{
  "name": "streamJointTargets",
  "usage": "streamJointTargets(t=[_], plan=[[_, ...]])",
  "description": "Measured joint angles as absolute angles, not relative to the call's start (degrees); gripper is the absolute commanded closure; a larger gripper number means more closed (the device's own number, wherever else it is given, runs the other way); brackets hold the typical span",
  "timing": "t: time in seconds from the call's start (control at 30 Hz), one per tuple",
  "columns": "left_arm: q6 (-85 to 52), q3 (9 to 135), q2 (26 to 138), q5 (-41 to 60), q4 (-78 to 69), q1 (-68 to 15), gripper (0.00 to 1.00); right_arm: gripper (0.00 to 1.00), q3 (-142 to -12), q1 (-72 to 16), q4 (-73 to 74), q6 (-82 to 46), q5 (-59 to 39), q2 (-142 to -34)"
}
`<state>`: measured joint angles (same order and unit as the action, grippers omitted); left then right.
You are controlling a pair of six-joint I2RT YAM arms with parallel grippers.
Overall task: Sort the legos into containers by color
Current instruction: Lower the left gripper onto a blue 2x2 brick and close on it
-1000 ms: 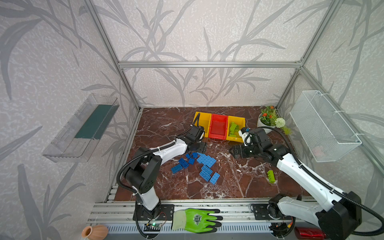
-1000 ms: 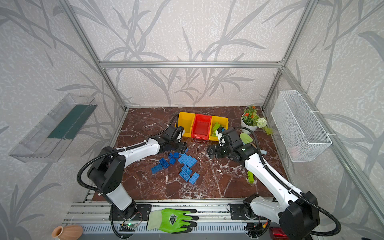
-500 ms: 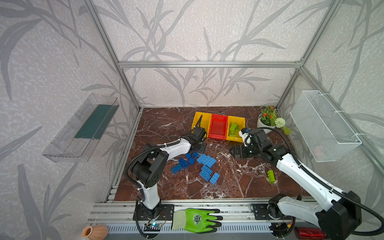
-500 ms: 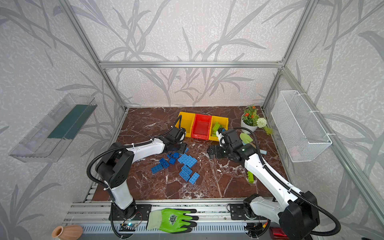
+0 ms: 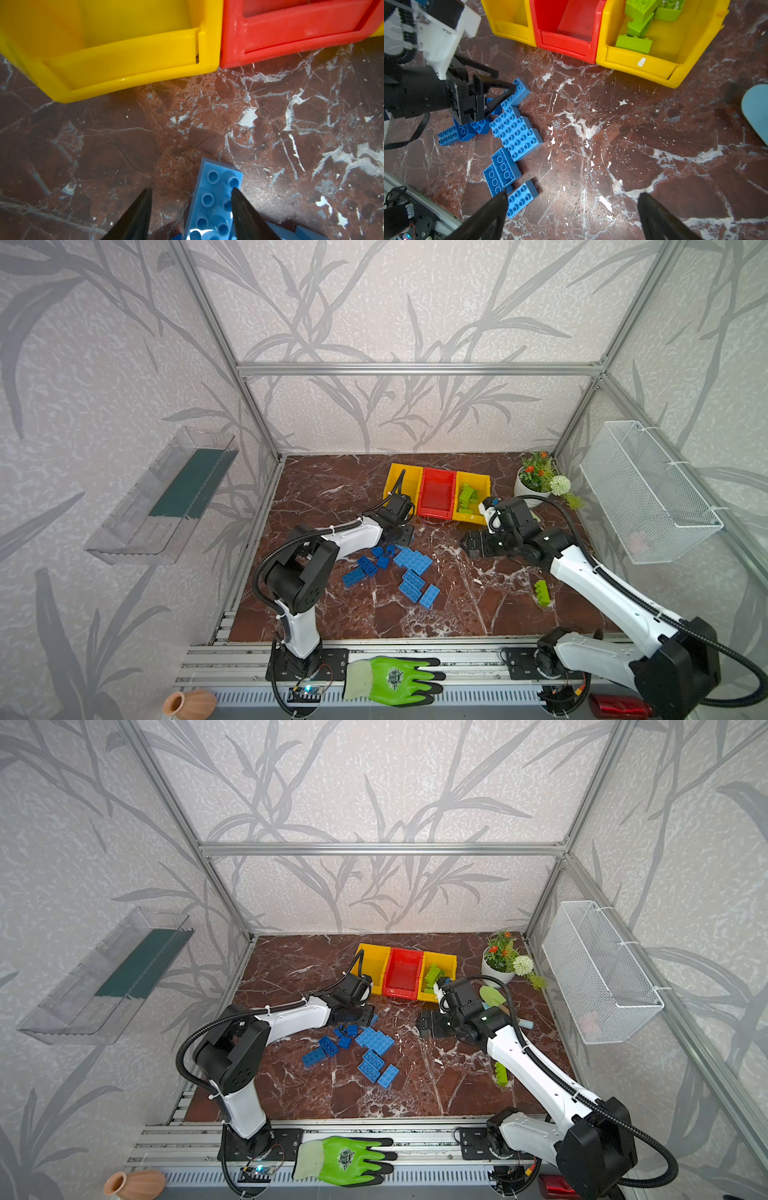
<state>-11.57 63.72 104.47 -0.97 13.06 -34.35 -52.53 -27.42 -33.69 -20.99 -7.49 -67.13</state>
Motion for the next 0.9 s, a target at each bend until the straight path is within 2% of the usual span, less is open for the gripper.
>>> streamJointTargets(t=[0.9], plan=[[-11.5,65.4,106.4,1.1,13.4,-35.8,0.39,0.03,-52.5,-27.4,-33.8,-20.9,-7.4,-67.6]])
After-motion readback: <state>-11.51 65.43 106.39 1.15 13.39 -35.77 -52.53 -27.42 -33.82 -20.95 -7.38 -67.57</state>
